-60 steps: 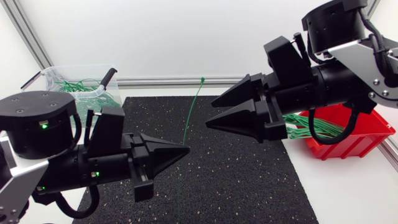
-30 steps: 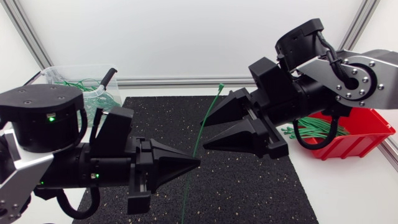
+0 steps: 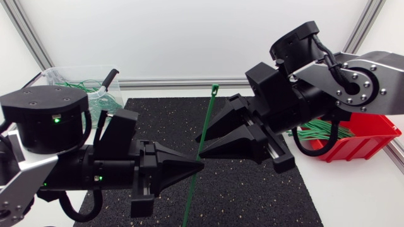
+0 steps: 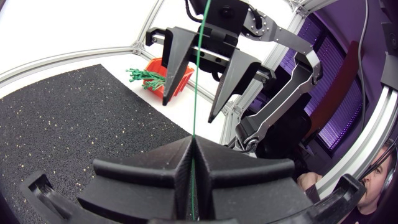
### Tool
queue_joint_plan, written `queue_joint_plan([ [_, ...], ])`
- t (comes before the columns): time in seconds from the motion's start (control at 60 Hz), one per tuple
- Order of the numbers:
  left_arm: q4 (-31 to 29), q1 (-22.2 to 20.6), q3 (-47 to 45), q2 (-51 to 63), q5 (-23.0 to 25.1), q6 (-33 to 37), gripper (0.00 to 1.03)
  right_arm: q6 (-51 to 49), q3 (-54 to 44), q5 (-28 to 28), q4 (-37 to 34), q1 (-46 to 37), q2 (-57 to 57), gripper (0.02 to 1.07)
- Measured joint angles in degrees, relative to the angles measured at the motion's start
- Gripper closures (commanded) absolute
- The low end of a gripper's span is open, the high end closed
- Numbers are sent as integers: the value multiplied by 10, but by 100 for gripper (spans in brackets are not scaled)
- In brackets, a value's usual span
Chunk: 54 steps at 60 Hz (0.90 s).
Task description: Take a green cable tie from the red box, thread the tail through the head to close it, then place it in the transparent bin on the left.
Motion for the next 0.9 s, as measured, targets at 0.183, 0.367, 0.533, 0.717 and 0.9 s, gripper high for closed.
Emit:
queue_joint_plan([
  [0.183, 0, 0, 1, 3, 0, 0, 100, 0, 0, 0, -2, 7, 1, 90],
  [0.367, 0, 0, 2, 3, 0, 0, 100, 0, 0, 0, -4, 10, 5, 101],
  [0.533, 0, 5, 2, 3, -2, 0, 97, 0, 0, 3, -8, 10, 5, 101],
  [0.717, -5, 21, 1, 2, -13, 1, 58, 0, 7, 37, -28, 10, 5, 101],
  [0.9, -26, 63, 1, 2, -14, 2, 34, 0, 17, 75, -74, 10, 8, 101],
])
